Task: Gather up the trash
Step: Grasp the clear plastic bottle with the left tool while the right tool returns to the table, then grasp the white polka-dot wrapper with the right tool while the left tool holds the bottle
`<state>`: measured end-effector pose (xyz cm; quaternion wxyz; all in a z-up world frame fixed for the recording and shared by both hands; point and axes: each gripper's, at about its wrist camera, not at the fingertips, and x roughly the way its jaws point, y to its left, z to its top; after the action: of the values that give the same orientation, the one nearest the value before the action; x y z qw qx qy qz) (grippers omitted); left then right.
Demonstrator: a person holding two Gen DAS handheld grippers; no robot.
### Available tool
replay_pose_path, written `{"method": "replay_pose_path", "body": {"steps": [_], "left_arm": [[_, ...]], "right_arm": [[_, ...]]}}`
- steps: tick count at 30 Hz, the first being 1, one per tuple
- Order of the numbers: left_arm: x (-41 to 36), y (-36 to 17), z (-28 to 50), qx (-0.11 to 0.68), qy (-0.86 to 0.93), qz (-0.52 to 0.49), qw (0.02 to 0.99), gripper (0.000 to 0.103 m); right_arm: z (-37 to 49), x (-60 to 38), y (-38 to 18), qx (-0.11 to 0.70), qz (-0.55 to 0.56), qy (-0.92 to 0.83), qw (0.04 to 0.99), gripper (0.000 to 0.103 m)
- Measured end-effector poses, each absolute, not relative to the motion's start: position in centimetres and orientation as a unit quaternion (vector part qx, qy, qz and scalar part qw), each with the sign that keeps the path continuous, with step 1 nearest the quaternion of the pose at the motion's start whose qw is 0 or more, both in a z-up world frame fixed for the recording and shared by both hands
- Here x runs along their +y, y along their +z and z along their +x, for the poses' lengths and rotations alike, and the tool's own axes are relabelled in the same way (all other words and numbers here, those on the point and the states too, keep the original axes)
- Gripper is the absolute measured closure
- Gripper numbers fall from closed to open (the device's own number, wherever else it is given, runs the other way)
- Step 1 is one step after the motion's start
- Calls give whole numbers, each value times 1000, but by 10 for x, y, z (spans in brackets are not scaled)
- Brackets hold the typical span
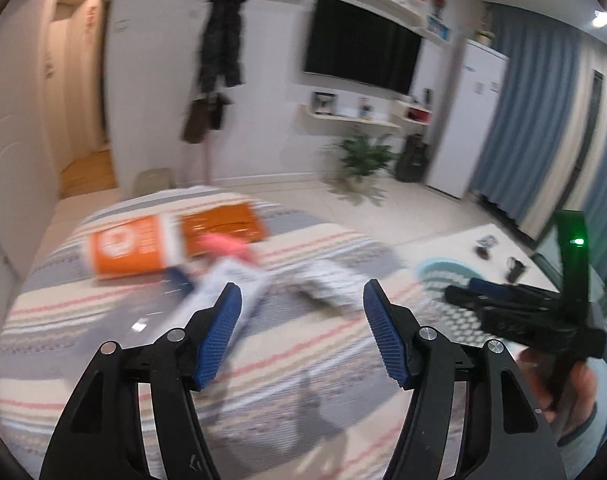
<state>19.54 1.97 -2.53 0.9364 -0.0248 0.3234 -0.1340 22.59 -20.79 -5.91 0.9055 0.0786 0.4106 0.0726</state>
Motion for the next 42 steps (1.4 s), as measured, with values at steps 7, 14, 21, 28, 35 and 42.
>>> {"method": "replay_pose_path", "body": {"steps": [7,14,21,28,35,42], "left_arm": [[97,-46,210,356,-68,-3,932,39],[138,-70,227,396,-51,26,916,38],[134,-76,241,423,-83,49,901,36],[129,-82,256,436,-124,9,891,36],[151,-91,256,472,-113,28,874,35],[142,-104,266,483,-108,11,869,44]], "right_arm": [[236,-166,-64,424,65,97,898,52],[244,-141,-71,441,47,104,890,52],[258,-134,-70,446,29,98,889,43],[277,-135,-72,446,13,104,889,38],[284,-132,-79,445,-24,115,888,33],[295,-117,-88,450,-23,136,882,29]]}}
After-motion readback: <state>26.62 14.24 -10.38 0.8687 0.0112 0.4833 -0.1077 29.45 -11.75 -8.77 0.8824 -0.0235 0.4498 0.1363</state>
